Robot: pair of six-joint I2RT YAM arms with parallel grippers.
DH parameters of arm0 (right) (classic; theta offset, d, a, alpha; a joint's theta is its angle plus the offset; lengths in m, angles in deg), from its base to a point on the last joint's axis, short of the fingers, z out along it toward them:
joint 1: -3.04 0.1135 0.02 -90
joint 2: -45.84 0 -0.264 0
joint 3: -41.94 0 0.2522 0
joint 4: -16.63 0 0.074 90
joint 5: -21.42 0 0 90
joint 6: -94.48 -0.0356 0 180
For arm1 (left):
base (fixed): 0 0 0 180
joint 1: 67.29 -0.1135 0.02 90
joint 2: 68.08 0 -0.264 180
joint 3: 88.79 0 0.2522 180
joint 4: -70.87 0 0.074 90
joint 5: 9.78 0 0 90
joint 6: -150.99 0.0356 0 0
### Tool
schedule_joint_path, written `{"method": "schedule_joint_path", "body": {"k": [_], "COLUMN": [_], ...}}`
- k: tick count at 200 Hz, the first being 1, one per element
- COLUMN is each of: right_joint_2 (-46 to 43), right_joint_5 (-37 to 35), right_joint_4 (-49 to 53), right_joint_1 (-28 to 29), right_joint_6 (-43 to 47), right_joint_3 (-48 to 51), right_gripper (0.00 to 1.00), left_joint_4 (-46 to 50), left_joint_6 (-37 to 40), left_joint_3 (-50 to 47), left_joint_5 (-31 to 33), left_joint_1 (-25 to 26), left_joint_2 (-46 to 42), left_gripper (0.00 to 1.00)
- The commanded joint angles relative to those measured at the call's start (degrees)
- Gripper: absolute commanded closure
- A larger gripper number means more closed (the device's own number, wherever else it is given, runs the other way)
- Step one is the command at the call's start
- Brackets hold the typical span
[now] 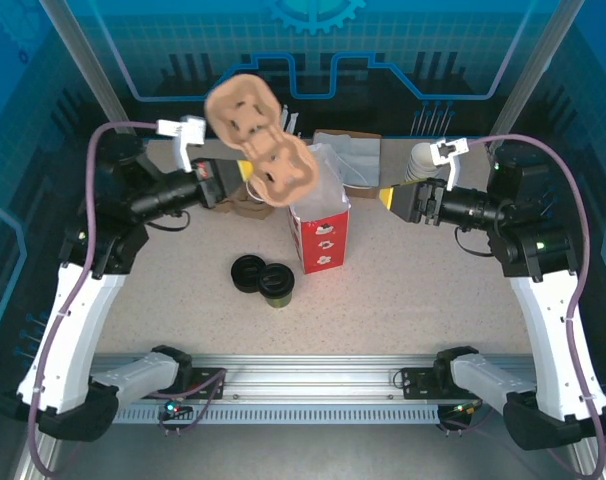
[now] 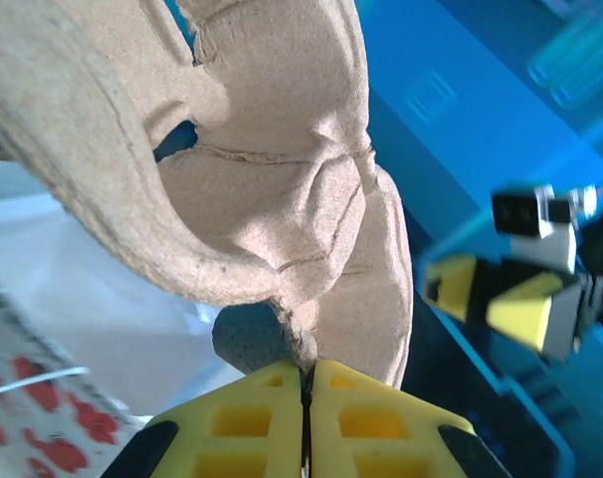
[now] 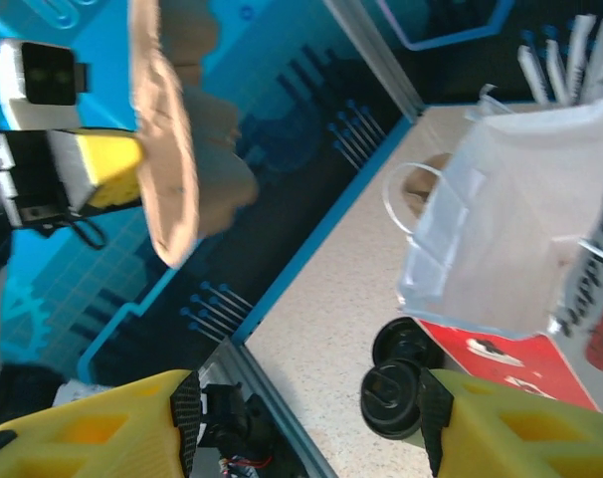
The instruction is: Pack the takeout coffee
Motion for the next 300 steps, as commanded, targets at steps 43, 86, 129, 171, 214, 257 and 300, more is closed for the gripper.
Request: {"method": "schedule_joint_path", "body": {"k": [43,86,129,171,214,257,300], "right_joint_2": [-2.95,-3.72,-3.67,-3.51,-3.15,-3.06,-3.06], "right_joint_5": [5.00,5.45,7.39,6.78,7.28,6.89,5.32], "right_joint_4": [2.41,3.45,2.89,2.81,2.37,1.33,2.34], "right_joint_1": [2.61,3.14,3.58,3.93,4.68,5.92,6.16], "right_joint_6": [5.13,5.87,5.60,5.37,5.52,5.68,5.98], "right_joint_3": [-2.12,-0.71,0.51,1.23,1.76,2.45,2.63], "right_gripper": [0.39,0.40,0.45,0.47,0.56,0.68,0.99], "left_joint_4": [-3.57,-6.14,-6.77,-7.31,-7.33,-7.50,-7.44], "left_joint_6": [6.17,5.91,5.91,5.87,5.92,5.91,6.40], "left_joint_3": [0.41,0.40,0.90,1.19,1.81,2.25,2.35], "left_joint_5": [-7.94,-9.37,-9.43,-9.25,-9.00,-8.86,-8.70], "left_joint_1": [11.44,13.36,14.74,15.84,16.50,17.28,17.33], "left_joint_2": [4.24,6.91,8.41,9.39,10.21,10.96,10.90], "left_gripper": [0.92,0.92,0.92,0.93,0.93,0.93,0.92]}}
